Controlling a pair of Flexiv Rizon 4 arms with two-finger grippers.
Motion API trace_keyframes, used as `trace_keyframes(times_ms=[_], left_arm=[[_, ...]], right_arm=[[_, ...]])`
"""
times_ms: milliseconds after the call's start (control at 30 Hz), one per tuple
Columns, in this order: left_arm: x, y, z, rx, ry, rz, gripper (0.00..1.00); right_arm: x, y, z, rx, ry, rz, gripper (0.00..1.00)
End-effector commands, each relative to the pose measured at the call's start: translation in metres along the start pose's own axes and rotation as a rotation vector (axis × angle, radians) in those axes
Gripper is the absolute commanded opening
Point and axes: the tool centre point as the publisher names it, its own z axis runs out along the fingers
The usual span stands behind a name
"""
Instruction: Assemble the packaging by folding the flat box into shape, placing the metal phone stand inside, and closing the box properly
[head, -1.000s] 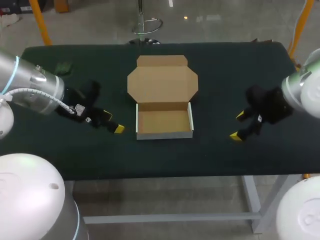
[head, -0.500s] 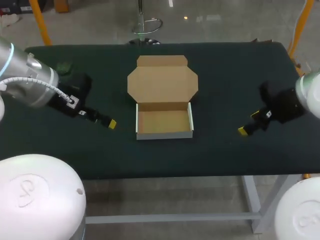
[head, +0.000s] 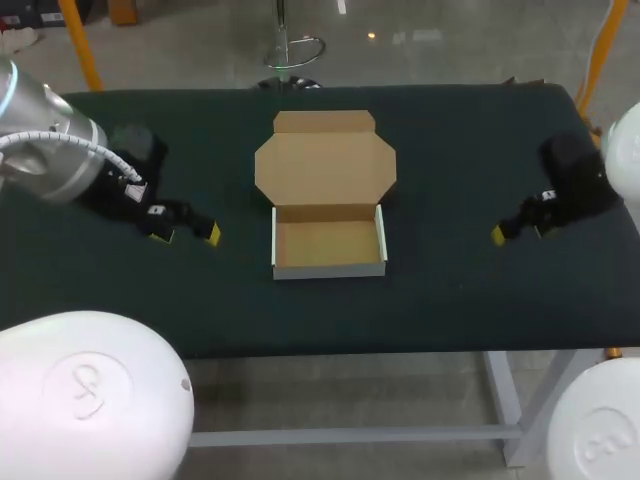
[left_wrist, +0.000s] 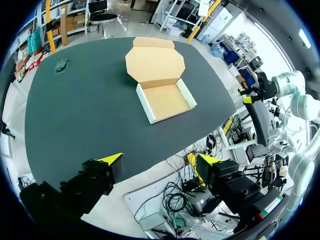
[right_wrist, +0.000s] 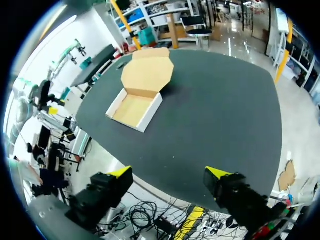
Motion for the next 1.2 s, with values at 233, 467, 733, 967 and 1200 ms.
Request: trace_keyframes(times_ms=[233, 467, 733, 967, 1200], left_arm=[[0.011, 0.009, -0.024, -0.054, -0.163, -0.074, 1.00], [0.019, 0.014, -0.032, -0.081, -0.213, -0.108, 1.00], [0.021, 0.021, -0.037, -0.078, -0.236, -0.137, 1.00], [0.018, 0.024, -0.033, -0.052, -0.258, -0.151, 1.00], [0.012, 0.023, -0.035, -0.036, -0.264, -0.176, 1.00]], right_arm=[[-0.002, -0.004, -0.026, 0.056, -0.019, 0.117, 1.00], [-0.004, -0.006, -0.035, 0.069, -0.050, 0.179, 1.00], [-0.006, -0.004, -0.042, 0.084, -0.090, 0.231, 1.00], [-0.007, -0.001, -0.040, 0.104, -0.110, 0.257, 1.00], [-0.008, -0.001, -0.042, 0.103, -0.129, 0.294, 1.00]])
